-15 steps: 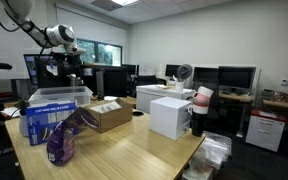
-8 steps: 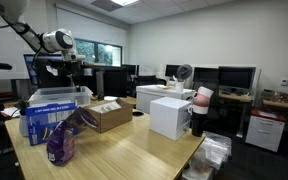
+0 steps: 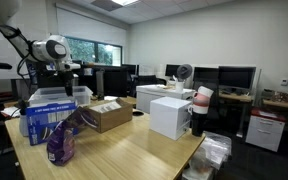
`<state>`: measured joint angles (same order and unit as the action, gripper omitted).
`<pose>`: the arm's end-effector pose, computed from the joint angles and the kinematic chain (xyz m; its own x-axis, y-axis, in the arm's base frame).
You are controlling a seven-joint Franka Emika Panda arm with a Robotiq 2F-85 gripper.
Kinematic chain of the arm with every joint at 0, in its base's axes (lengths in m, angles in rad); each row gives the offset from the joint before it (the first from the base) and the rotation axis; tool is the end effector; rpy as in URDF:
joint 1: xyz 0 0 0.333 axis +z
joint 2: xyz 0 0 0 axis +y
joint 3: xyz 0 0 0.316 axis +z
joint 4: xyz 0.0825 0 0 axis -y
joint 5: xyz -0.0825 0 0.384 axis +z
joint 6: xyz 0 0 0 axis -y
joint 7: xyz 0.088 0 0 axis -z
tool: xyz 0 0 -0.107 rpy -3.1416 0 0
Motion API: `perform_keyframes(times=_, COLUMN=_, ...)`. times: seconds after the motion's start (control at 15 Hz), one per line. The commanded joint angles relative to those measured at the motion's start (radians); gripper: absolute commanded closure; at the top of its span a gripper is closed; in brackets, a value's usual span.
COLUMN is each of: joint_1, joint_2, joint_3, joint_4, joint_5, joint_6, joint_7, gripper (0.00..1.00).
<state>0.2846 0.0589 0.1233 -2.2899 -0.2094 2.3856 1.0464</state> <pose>0.4822 0.2062 0.3295 0.8762 -0.4625 0.1356 -0.4720 -0.8803 0.0473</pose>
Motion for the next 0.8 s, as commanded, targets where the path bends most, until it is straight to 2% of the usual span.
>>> perform_keyframes(times=0.0, joint_1=-0.032, joint_2=-0.058, joint_3=0.023, joint_4=-0.094, joint_5=0.032, joint_6=0.074, joint_7=-0.055, gripper=0.9)
perform_keyframes(times=0.4, joint_1=-0.043, joint_2=-0.045, joint_3=0.022, joint_4=-0.126, joint_5=0.018, joint_6=0.143, joint_7=-0.039, gripper=0.9)
perform_keyframes(times=0.73, joint_1=-0.051, joint_2=-0.038, joint_3=0.019, joint_4=-0.138, joint_5=0.009, joint_6=0.156, joint_7=-0.032, gripper=0.9)
